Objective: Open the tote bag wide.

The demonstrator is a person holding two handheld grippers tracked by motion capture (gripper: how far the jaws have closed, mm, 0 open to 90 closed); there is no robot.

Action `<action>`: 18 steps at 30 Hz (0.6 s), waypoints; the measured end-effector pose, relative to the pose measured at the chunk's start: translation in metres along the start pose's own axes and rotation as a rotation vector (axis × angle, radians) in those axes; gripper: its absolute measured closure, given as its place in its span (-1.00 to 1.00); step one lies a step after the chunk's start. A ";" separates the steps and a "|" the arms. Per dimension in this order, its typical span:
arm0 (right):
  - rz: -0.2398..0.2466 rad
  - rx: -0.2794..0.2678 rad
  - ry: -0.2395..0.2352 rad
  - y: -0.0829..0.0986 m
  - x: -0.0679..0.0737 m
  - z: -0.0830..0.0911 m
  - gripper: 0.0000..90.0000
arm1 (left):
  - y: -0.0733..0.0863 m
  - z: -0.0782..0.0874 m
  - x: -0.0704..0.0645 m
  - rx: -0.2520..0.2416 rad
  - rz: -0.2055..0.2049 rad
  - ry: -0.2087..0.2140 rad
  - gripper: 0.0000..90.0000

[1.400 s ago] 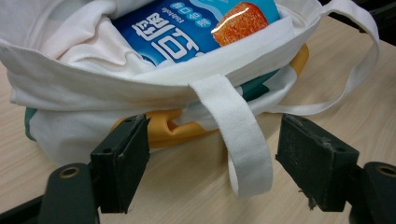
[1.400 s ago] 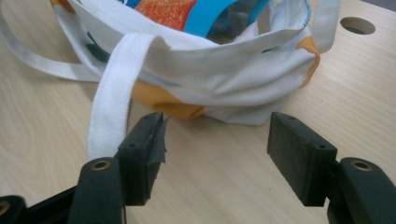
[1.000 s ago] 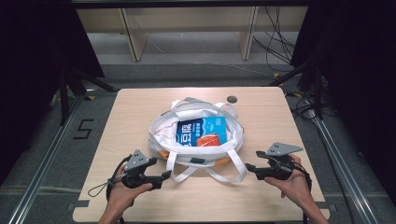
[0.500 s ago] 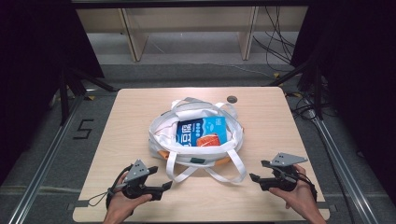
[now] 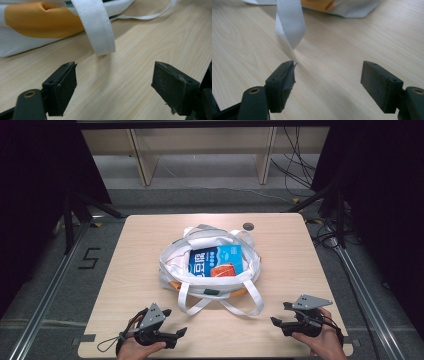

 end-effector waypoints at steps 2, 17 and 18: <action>-0.005 -0.004 -0.019 0.002 0.002 -0.001 -0.37 | 0.001 0.000 0.000 0.015 0.003 -0.004 -0.59; 0.007 0.012 -0.022 0.007 0.001 -0.003 -0.38 | 0.004 -0.001 0.004 0.035 -0.006 -0.010 -0.58; -0.005 0.015 -0.013 0.007 0.001 -0.002 -0.38 | 0.003 -0.002 0.004 0.023 0.018 -0.010 -0.58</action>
Point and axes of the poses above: each handheld gripper's, and its own axes: z roughly backward along the jaws, y roughly out of its underside, x roughly to its left, the point moved 4 cm from there along -z, roughly forward along the jaws, and after that the axes turned 4 degrees about -y, right-handed, at the moved point
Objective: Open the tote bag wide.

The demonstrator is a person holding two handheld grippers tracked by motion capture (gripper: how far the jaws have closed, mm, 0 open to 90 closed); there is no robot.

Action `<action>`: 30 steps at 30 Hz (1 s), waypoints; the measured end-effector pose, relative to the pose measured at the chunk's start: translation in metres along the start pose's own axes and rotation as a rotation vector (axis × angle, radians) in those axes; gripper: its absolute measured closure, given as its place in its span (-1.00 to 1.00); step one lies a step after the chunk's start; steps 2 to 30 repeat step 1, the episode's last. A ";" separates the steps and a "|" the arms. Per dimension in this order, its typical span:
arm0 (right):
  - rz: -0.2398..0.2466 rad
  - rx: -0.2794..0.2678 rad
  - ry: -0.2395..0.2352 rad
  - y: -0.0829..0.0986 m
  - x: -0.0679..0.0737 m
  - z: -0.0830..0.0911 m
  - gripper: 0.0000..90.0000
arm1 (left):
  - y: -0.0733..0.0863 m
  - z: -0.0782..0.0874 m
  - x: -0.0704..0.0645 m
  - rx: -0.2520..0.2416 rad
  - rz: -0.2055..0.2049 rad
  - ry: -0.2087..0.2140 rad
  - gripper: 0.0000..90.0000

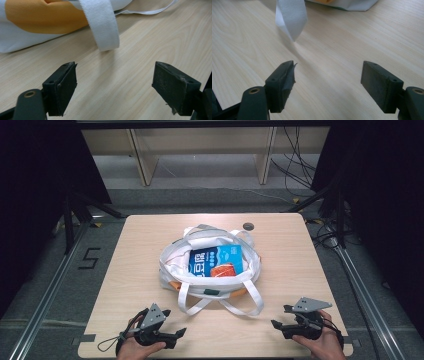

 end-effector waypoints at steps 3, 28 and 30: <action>-0.005 -0.002 0.006 0.000 0.000 0.000 -0.38 | 0.001 0.000 0.002 0.010 -0.013 -0.011 -0.58; -0.005 -0.002 0.006 0.000 0.000 0.000 -0.38 | 0.001 0.000 0.002 0.010 -0.013 -0.011 -0.58; -0.005 -0.002 0.006 0.000 0.000 0.000 -0.38 | 0.001 0.000 0.002 0.010 -0.013 -0.011 -0.58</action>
Point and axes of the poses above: each handheld gripper's, and its own axes: z roughly backward along the jaws, y roughly out of its underside, x roughly to its left, the point moved 4 cm from there along -z, roughly forward along the jaws, and after that the axes turned 4 degrees about -y, right-handed, at the moved point
